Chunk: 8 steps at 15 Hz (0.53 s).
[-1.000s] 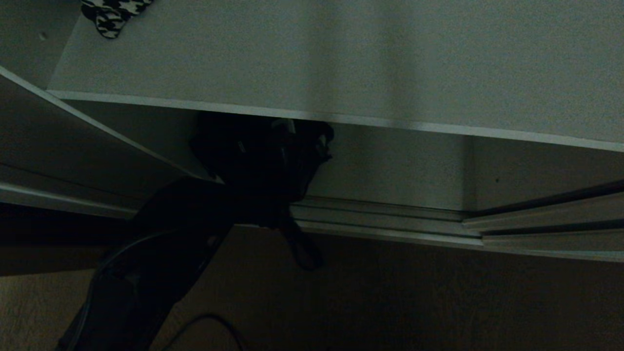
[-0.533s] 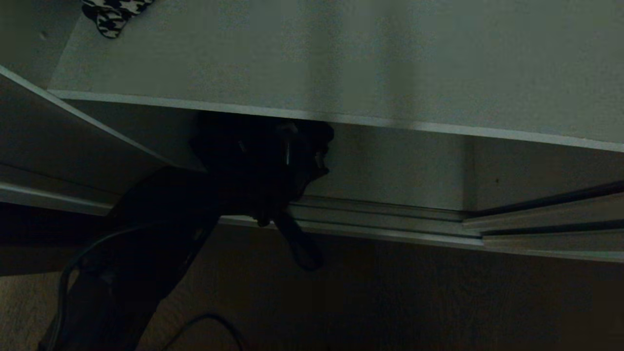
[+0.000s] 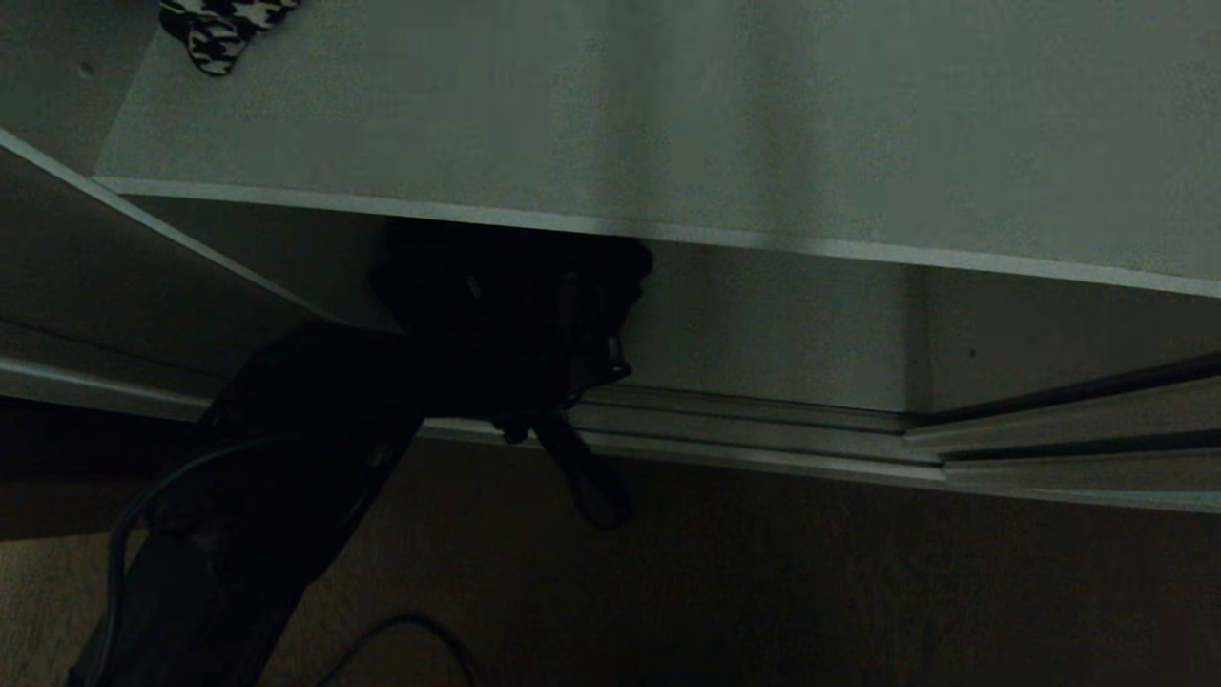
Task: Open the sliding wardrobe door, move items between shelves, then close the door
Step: Place the bag on the lower shelf
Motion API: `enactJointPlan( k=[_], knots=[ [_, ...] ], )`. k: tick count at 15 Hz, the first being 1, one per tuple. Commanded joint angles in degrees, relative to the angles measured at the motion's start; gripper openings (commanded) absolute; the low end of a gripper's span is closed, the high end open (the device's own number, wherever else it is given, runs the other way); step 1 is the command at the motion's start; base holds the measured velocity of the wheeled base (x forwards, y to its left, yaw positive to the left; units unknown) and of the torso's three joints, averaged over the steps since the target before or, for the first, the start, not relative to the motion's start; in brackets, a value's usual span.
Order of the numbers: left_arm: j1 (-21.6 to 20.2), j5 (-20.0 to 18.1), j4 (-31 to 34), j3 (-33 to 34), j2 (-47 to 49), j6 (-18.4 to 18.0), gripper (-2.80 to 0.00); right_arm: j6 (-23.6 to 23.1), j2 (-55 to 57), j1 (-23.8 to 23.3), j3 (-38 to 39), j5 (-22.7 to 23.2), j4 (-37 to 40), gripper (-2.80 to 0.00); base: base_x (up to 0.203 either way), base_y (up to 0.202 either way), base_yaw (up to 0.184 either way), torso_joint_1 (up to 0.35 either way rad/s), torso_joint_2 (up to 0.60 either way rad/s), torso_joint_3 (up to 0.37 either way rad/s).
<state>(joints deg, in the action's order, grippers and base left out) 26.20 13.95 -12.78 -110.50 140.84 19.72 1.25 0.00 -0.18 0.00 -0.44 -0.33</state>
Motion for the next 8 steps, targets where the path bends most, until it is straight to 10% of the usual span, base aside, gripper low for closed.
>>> enactJointPlan(
  k=[1, 8],
  knots=[
    [-2.21, -0.02, -1.03, -0.29, 2.18, -0.13, -2.80, -0.02, -0.09, 0.01, 0.00, 0.00, -0.02, -2.80, 0.000, 0.000, 0.000, 0.000, 0.00, 0.000],
    [-7.10, -0.22, -17.61, -0.63, 6.24, -1.35, -2.80, -0.02, -0.09, 0.01, 0.00, 0.00, -0.02, -2.80, 0.000, 0.000, 0.000, 0.000, 0.00, 0.000]
  ],
)
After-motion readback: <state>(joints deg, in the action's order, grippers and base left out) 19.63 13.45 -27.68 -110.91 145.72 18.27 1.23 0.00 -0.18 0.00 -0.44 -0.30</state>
